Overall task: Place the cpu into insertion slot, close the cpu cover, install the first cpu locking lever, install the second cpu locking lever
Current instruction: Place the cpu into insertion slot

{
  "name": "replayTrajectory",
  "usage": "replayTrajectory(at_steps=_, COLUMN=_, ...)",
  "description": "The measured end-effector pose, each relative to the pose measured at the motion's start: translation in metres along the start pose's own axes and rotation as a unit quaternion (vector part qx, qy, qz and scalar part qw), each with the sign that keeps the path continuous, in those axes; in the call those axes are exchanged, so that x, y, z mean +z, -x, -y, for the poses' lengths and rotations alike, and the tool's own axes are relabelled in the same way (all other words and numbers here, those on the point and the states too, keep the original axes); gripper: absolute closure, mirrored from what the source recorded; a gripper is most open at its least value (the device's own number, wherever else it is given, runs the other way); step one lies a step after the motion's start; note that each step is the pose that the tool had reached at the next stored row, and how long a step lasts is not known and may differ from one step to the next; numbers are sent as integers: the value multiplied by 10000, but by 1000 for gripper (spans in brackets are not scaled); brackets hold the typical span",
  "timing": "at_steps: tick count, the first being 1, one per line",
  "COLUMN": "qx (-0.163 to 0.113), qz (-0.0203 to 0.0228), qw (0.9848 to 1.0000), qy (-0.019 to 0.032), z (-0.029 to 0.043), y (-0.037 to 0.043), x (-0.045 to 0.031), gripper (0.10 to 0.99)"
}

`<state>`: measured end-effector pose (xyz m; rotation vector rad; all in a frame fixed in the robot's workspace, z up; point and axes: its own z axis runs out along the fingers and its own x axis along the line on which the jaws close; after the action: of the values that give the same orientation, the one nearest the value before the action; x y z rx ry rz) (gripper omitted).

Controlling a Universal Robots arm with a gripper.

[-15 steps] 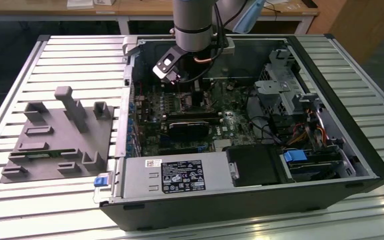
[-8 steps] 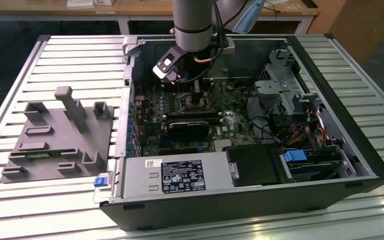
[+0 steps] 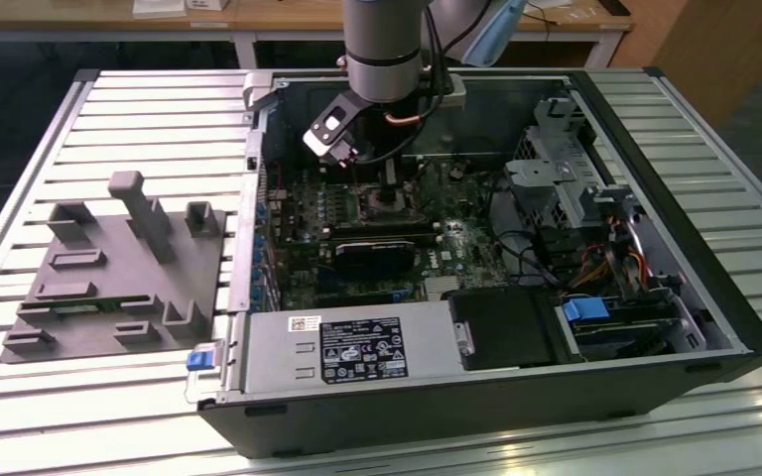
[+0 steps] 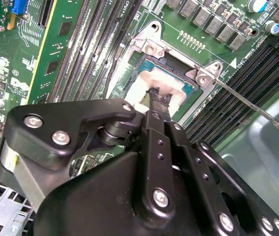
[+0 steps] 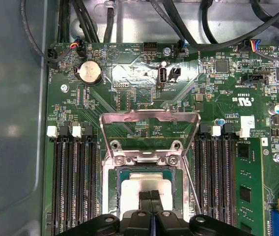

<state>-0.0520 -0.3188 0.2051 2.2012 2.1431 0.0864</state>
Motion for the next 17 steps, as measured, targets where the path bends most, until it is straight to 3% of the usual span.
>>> replayTrajectory(at_steps=7, qx=1, qz=-15, qw=10000, qy=0, z=-1, y=1, x=-18, gripper=984)
replayTrajectory(at_steps=17, qx=6, qz=-69, qw=10000, qy=-1, z=-16, y=2, x=-185, gripper=984)
